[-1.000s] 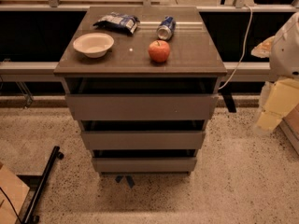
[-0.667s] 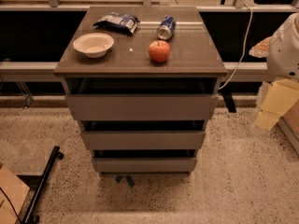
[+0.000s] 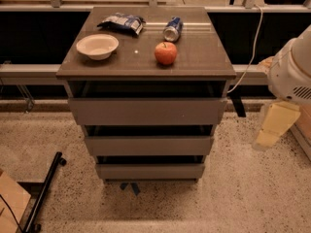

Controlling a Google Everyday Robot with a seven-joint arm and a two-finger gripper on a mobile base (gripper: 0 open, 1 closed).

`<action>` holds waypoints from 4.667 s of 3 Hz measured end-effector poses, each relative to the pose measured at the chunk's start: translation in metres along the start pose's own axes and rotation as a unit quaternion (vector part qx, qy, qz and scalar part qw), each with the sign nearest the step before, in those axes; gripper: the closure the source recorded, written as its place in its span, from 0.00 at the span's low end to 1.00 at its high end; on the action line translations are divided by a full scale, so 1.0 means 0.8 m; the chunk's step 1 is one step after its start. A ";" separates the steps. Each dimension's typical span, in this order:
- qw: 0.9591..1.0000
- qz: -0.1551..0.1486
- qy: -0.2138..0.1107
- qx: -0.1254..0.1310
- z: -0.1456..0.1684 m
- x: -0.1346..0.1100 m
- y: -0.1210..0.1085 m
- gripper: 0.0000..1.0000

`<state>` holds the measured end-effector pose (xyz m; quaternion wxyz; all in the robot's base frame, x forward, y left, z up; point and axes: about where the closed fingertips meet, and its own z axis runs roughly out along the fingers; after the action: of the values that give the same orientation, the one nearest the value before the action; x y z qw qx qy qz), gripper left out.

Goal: Open bottom drawer

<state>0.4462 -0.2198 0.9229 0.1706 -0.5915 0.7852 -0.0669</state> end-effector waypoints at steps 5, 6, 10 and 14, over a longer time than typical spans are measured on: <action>0.996 0.042 -0.083 -0.016 0.217 0.013 0.001 0.00; 0.991 0.045 -0.128 -0.022 0.261 0.015 0.003 0.00; 0.984 0.047 -0.167 -0.035 0.349 0.003 0.054 0.00; 0.975 0.046 -0.208 -0.065 0.501 -0.019 0.071 0.00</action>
Offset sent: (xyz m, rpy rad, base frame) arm 0.1069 -0.0417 -0.1571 0.2372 -0.0223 -0.1215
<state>0.5375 -0.1500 0.5344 0.2945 -0.5653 0.7616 0.1171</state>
